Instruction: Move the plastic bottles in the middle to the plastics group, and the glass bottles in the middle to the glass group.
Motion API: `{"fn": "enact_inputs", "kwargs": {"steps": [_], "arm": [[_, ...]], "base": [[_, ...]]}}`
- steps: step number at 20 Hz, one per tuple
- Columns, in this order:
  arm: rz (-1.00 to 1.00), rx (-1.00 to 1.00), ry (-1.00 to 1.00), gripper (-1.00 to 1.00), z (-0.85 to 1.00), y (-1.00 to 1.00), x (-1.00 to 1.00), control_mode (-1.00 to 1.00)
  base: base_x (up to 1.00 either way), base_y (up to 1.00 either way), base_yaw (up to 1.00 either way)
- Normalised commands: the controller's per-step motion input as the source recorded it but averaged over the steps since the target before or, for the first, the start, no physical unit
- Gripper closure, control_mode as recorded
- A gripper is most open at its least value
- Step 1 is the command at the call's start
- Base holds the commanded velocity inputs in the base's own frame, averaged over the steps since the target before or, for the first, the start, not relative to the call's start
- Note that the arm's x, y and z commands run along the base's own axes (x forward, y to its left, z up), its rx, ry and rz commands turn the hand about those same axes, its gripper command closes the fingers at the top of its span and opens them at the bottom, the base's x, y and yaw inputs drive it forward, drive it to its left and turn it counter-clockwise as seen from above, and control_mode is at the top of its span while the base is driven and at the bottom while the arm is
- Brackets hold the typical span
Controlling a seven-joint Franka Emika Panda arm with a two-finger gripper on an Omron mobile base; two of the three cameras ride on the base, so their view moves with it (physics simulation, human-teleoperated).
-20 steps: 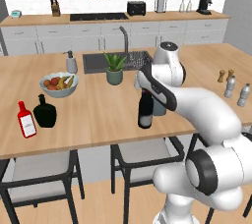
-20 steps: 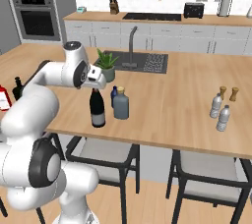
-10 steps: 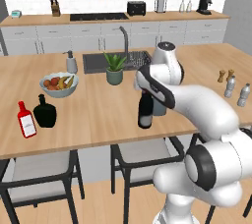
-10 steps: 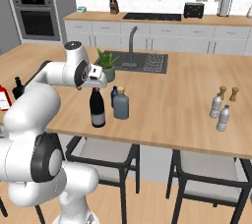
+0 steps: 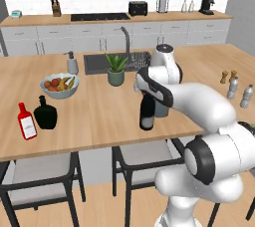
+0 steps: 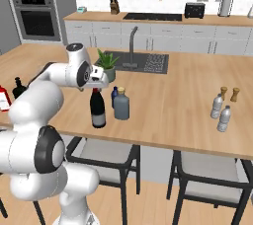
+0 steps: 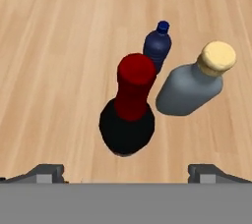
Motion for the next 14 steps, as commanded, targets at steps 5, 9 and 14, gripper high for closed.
{"fn": "enact_inputs", "kwargs": {"steps": [5, 9, 14], "arm": [[0.01, 0.0, 0.0, -1.0, -0.1, 0.0, 0.32, -1.0], [0.01, 0.0, 0.0, -1.0, -0.18, 0.0, 0.22, -1.0], [0.01, 0.0, 0.0, -1.0, -0.05, 0.0, 0.07, -1.0]], "base": [[0.0, 0.0, 0.0], [0.0, 0.0, 0.0], [0.0, 0.0, 0.0]]}}
